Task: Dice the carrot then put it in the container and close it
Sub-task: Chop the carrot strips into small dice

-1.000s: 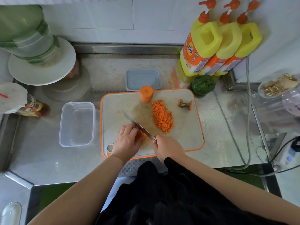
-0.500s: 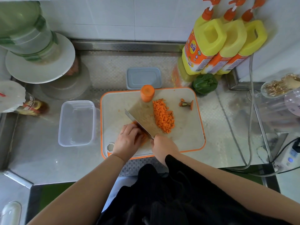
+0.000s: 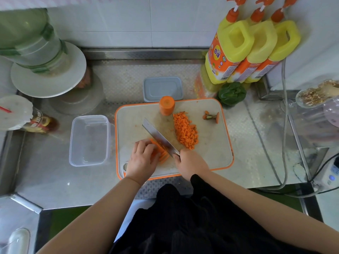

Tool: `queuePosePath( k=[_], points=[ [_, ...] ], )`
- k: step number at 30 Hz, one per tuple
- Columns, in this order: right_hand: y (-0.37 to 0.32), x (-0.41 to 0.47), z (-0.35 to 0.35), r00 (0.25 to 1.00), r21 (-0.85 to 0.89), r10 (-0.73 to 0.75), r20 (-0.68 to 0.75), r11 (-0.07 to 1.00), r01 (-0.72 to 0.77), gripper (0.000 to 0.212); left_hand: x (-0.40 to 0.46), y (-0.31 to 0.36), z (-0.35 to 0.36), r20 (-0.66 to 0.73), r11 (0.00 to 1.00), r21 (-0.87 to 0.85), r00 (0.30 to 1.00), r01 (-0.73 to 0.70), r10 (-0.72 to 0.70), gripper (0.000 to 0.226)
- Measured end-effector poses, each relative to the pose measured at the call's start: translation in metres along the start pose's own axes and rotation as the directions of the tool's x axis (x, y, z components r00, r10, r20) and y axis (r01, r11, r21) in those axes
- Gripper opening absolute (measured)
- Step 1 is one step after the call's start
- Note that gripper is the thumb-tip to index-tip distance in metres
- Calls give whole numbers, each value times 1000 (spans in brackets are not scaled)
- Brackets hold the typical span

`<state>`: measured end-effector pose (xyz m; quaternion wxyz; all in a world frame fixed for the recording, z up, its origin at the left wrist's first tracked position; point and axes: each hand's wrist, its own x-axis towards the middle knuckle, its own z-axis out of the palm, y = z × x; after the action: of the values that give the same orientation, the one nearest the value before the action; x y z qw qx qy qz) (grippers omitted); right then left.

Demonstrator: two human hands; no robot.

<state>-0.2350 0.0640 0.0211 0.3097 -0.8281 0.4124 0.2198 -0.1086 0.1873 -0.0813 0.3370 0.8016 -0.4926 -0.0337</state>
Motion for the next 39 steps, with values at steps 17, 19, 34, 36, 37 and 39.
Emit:
queuePosePath(
  k=[17, 19, 34, 36, 37, 39],
  points=[
    [-15, -2, -1, 999, -144, 23, 42, 989, -17, 16, 5, -4, 5, 31, 996, -73, 998, 49, -47, 27],
    [-15, 1, 1, 998, -140, 25, 51, 990, -17, 14, 5, -5, 5, 14, 996, -78, 999, 38, -37, 27],
    [3, 16, 1, 997, 30, 41, 65, 999, -43, 38, -1, -4, -1, 56, 999, -47, 998, 26, -23, 23],
    [1, 11, -2, 999, 16, 35, 37, 999, -36, 36, -3, -5, -3, 53, 999, -21, 998, 40, -38, 25],
    [0, 8, -2, 999, -3, 25, 24, 1000, -25, 35, -3, -6, -4, 51, 999, -13, 998, 49, -48, 26],
    [-3, 0, -3, 1000, -30, 7, 15, 1000, -6, 32, -4, -8, -6, 45, 998, -8, 997, 68, -68, 29]
  ],
)
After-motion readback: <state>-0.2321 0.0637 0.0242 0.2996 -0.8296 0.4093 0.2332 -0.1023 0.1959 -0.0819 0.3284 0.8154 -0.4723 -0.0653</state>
